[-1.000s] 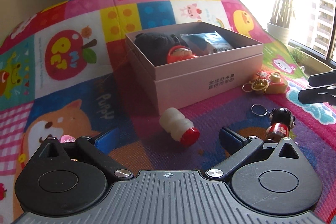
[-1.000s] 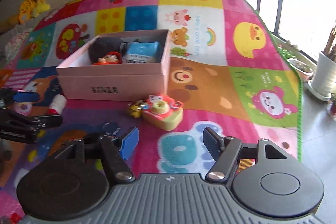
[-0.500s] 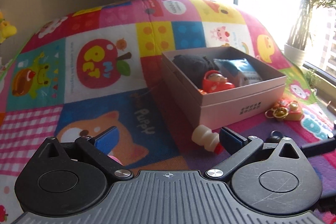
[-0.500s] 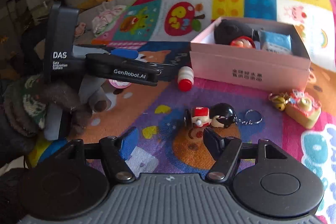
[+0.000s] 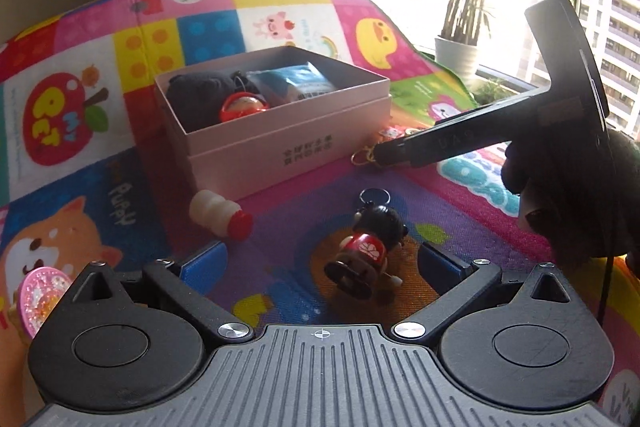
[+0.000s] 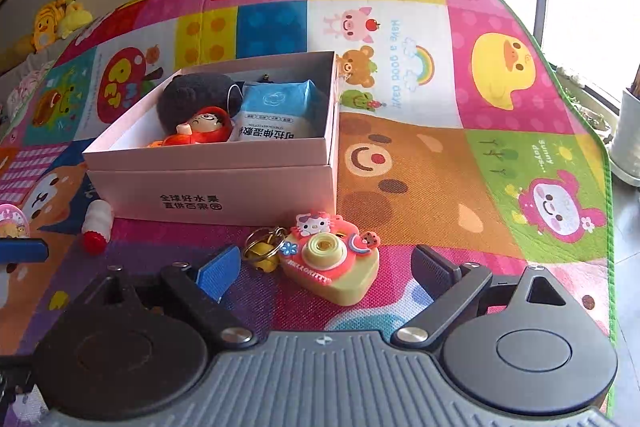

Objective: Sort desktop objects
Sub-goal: 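Grasp the black-and-red figure keychain with the left tool while the right tool approaches the pink-yellow keychain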

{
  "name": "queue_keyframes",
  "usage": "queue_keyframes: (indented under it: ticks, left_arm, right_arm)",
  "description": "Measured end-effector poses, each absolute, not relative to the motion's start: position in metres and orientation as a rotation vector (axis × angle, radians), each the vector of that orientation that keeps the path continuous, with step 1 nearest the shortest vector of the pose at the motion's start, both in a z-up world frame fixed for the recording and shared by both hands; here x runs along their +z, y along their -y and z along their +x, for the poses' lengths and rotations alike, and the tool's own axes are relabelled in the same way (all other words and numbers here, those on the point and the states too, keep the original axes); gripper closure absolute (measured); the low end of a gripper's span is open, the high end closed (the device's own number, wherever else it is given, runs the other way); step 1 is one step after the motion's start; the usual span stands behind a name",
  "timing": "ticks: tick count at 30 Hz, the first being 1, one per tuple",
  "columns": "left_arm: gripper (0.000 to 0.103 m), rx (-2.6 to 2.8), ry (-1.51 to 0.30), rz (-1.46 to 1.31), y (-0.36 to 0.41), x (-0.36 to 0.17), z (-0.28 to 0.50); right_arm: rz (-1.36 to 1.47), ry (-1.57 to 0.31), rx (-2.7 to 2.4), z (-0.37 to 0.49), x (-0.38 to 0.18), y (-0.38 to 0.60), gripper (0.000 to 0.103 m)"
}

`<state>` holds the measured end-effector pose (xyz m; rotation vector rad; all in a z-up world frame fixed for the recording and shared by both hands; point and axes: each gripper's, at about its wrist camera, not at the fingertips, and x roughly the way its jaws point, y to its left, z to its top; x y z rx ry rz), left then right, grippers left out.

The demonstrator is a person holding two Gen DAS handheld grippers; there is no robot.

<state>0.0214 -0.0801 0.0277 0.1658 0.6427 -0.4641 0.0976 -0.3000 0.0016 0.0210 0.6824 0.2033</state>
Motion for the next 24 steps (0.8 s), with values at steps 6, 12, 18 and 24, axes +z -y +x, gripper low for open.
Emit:
queue_keyframes:
  ticks: [6,12,18,24]
  left_arm:
    - [0.000,-0.432,-0.665,0.207,0.082,0.023,0.027]
    - [0.000,-0.381,-0.674,0.240,0.075,0.023,0.037]
    - [0.000,-0.225,-0.625,0.295,0.062,0.027,0.049]
    - [0.000,-0.462,-0.659,0.107,0.060,0.036,0.037]
  right_arm:
    - [0.059,-0.720,0.336,0.095,0.003,0.294,0.010]
    - [0.126,-0.659,0.509,0.065,0.029,0.295,0.010]
    - [0.099,-0.680,0.357,0.066,0.022,0.305,0.008]
    - [0.123,-0.696,0.284,0.068,0.007,0.311,0.007]
